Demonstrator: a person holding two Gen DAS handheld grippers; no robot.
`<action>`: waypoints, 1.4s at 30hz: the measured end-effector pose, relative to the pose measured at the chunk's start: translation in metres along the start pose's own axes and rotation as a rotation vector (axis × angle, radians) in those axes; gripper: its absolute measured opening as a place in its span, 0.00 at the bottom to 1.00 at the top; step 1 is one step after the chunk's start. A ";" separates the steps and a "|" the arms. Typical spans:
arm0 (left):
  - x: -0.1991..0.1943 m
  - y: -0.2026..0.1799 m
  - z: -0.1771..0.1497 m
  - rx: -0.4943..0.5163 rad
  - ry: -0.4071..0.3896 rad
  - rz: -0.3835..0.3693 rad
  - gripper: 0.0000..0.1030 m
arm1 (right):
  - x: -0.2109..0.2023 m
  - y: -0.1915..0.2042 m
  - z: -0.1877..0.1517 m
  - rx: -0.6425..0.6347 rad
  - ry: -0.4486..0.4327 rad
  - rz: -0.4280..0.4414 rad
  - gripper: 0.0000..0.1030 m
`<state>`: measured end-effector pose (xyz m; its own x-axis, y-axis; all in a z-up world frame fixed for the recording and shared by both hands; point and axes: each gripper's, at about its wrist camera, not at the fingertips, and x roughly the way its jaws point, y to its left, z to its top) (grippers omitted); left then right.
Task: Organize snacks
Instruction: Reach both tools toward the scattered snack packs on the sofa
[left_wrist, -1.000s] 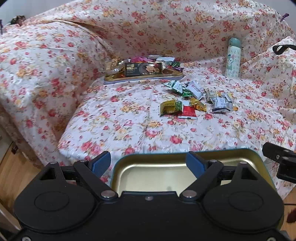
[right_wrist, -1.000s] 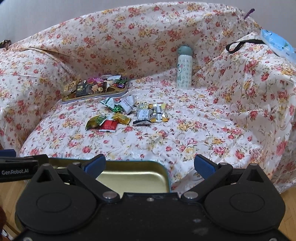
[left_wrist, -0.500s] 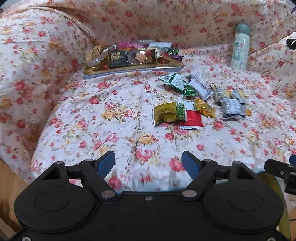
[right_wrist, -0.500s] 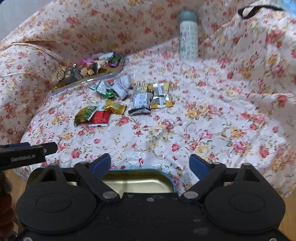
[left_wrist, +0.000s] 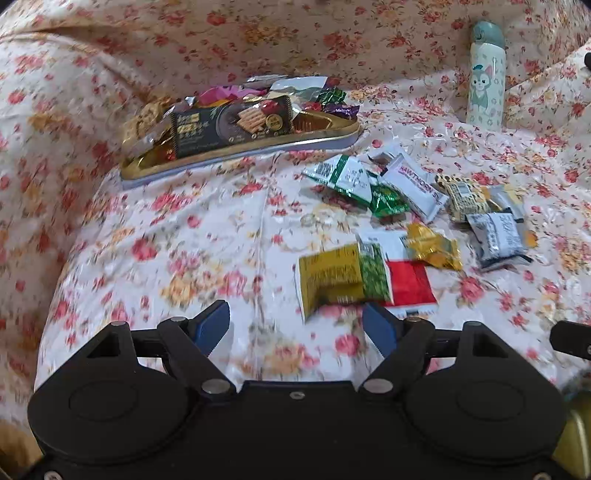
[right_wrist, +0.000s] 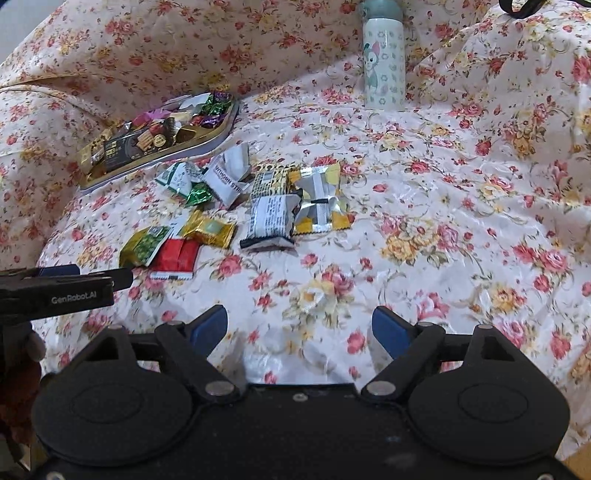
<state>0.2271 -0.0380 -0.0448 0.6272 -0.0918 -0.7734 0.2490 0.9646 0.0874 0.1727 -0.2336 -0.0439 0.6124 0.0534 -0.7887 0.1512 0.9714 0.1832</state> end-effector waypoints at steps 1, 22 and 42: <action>0.003 -0.001 0.002 0.007 -0.004 0.001 0.77 | 0.002 -0.001 0.001 0.003 0.001 0.002 0.87; 0.052 0.015 0.024 -0.066 0.011 -0.031 0.83 | 0.026 -0.010 0.028 0.048 -0.018 0.020 0.87; 0.052 0.015 0.022 -0.057 -0.013 -0.037 0.84 | 0.078 -0.021 0.079 0.001 -0.076 -0.038 0.67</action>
<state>0.2794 -0.0335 -0.0697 0.6278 -0.1307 -0.7673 0.2298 0.9730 0.0223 0.2790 -0.2687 -0.0629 0.6634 -0.0010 -0.7483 0.1764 0.9720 0.1550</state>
